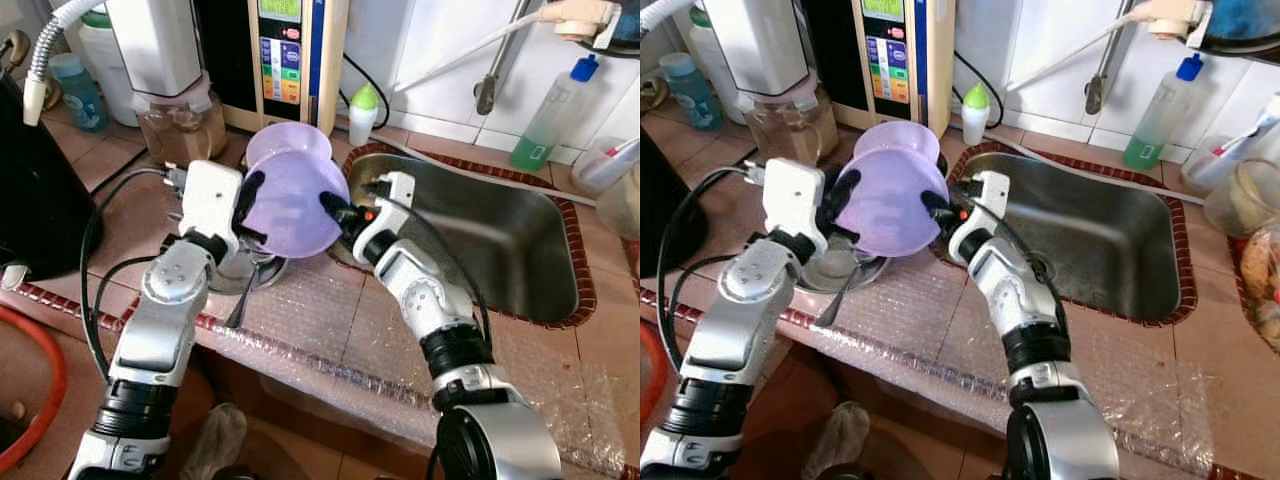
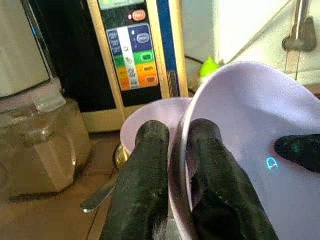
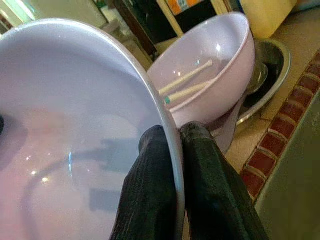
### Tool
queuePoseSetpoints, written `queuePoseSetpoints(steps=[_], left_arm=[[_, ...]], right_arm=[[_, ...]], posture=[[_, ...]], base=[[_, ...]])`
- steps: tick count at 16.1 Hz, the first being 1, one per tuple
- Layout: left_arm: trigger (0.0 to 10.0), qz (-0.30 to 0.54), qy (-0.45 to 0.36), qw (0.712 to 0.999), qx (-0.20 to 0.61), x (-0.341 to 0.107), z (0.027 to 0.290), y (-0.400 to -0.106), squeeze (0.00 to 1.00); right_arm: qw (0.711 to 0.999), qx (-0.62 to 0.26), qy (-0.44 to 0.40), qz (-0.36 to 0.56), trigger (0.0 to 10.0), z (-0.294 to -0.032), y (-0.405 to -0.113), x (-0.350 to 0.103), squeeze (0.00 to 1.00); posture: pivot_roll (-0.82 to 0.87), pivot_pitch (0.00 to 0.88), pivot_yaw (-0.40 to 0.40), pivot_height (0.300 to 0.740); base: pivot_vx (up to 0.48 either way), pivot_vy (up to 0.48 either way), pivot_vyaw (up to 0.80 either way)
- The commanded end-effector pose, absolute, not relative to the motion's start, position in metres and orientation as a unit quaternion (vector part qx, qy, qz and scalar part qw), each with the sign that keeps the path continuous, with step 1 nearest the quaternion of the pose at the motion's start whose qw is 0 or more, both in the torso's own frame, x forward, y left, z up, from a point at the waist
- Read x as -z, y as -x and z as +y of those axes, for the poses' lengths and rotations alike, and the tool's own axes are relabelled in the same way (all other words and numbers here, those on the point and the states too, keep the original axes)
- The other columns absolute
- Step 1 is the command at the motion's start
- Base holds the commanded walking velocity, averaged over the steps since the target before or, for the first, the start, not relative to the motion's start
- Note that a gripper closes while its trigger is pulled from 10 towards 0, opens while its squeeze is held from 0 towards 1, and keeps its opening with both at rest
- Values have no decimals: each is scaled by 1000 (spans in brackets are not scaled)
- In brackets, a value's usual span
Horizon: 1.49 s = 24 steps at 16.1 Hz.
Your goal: Kitchen organization
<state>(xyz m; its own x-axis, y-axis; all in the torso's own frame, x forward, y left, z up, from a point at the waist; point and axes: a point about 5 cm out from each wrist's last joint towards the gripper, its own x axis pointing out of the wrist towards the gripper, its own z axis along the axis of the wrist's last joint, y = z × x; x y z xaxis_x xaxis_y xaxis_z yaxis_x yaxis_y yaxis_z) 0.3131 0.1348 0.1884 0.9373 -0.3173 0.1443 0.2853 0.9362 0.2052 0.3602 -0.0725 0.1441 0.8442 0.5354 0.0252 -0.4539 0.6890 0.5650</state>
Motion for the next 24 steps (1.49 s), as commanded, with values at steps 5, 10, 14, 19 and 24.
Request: queuePoseSetpoints(steps=[5, 10, 14, 19, 24], left_arm=[[10000, -112, -84, 985, 99, -200, 159, -309, 1000], [10000, -93, -82, 985, 123, -190, 155, -305, 1000], [10000, -39, -96, 976, 194, -168, 145, -299, 1000], [10000, 30, -118, 953, 278, -147, 132, -292, 1000], [10000, 57, -123, 940, 314, -139, 133, -289, 1000]], right_arm=[[919, -202, -338, 10, 0, -102, -376, -172, 0], [946, -91, -301, -77, 0, -144, -389, -198, 0], [978, 34, -200, -47, 0, -190, -392, -185, 0], [980, 149, -112, 65, 0, -221, -380, -133, 0], [969, 181, -90, 141, 0, -215, -367, -96, 0]], posture=[[83, 0, -43, 740], [82, 0, -40, 740], [79, 0, -37, 740], [81, 0, -30, 740], [78, 0, -24, 740]], base=[[0, 0, 0], [0, 0, 0], [0, 0, 0], [0, 0, 0], [0, 0, 0]])
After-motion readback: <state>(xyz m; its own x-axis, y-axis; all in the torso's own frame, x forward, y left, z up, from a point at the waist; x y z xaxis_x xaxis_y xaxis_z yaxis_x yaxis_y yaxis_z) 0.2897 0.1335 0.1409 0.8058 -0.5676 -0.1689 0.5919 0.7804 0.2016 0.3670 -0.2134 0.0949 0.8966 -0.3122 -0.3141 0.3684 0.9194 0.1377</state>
